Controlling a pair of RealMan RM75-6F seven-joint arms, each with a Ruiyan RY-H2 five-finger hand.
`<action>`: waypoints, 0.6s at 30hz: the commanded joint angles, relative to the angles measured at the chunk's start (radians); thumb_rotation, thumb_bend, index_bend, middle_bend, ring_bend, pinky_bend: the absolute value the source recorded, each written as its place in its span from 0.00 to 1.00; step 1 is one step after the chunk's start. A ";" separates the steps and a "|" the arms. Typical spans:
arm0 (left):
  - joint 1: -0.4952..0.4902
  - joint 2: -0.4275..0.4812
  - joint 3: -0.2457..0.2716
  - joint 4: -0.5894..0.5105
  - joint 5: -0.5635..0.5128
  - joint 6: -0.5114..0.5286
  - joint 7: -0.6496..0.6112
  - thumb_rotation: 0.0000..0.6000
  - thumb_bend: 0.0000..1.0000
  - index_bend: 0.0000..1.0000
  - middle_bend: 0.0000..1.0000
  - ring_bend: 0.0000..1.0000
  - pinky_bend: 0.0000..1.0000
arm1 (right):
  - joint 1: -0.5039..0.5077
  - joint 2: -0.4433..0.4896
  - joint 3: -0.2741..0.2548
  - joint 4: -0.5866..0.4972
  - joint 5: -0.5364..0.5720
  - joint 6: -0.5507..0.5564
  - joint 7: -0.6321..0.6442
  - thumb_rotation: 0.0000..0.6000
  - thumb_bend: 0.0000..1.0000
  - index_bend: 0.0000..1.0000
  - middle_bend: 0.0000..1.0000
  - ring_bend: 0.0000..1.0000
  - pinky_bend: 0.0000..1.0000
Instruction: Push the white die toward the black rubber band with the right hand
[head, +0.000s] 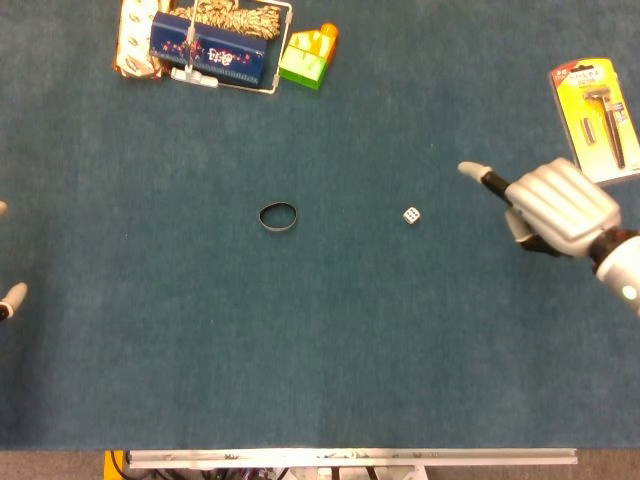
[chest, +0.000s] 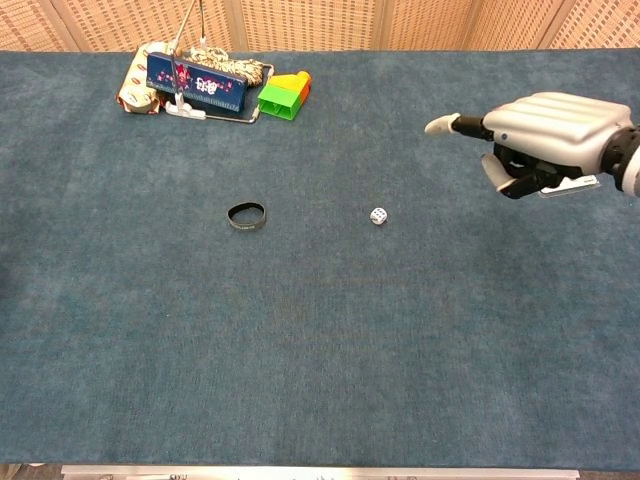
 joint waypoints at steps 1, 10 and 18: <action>-0.002 -0.001 0.001 -0.001 0.001 -0.003 0.002 1.00 0.17 0.21 0.21 0.28 0.30 | 0.078 -0.036 -0.021 0.009 0.116 -0.046 -0.083 1.00 0.83 0.04 1.00 1.00 0.98; -0.001 0.000 0.003 -0.005 0.000 -0.006 0.004 1.00 0.17 0.21 0.21 0.28 0.30 | 0.207 -0.125 -0.090 0.047 0.316 -0.054 -0.196 1.00 0.82 0.04 1.00 1.00 0.98; 0.005 0.003 0.005 -0.003 -0.006 -0.002 0.000 1.00 0.17 0.21 0.21 0.28 0.30 | 0.306 -0.210 -0.161 0.104 0.457 -0.048 -0.256 1.00 0.82 0.04 1.00 1.00 0.99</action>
